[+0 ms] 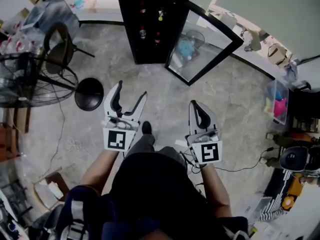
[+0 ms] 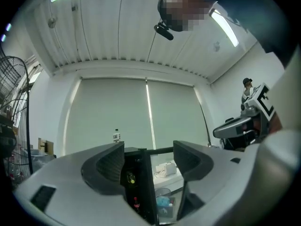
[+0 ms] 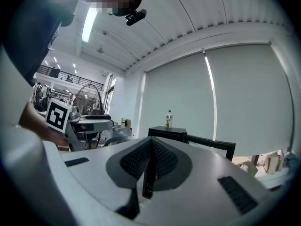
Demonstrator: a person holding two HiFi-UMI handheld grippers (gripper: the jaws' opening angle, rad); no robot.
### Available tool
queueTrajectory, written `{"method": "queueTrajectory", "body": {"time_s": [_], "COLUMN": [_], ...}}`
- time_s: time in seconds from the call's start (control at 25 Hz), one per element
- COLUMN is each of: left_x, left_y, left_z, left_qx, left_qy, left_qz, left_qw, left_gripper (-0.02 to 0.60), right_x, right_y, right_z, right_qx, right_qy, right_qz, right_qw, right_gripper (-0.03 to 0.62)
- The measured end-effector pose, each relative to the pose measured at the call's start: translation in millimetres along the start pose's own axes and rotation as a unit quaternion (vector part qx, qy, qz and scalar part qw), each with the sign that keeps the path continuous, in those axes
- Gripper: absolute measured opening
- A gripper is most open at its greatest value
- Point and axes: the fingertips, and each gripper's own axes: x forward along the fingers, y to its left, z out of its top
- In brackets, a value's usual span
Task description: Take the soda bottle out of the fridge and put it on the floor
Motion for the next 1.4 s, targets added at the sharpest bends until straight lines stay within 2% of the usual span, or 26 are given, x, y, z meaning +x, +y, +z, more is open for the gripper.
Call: {"method": "queueTrajectory", "body": {"time_s": [0.24, 0.48, 0.84, 1.12, 1.24, 1.4], "left_x": [65, 134, 263, 352, 384, 422], "left_y": [39, 56, 66, 91, 105, 125], "left_z": [-26, -56, -112, -176, -210, -255], "left_qx": [-0.005, -0.014, -0.001, -0.004, -0.004, -0.004], "left_qy": [0.014, 0.020, 0.043, 0.060, 0.068, 0.071], "left_qz": [-0.017, -0.007, 0.022, 0.058, 0.064, 0.054], "left_qw": [0.9998, 0.9997, 0.9988, 0.9965, 0.9957, 0.9960], "left_gripper": [0.318, 0.318, 0.318, 0.318, 0.318, 0.318], "right_x": [65, 118, 210, 268, 293, 326], "right_y": [-15, -47, -122, -163, -174, -174], "right_z": [-2, -17, -46, -78, -93, -106], "right_qx": [0.006, 0.001, 0.017, 0.010, 0.014, 0.008], "right_qy": [0.014, 0.023, 0.010, 0.015, 0.014, -0.004], "right_qz": [-0.005, 0.015, 0.062, 0.103, 0.100, 0.094], "right_qw": [1.000, 1.000, 0.998, 0.994, 0.995, 0.996], "right_gripper": [0.018, 0.018, 0.018, 0.018, 0.018, 0.018]}}
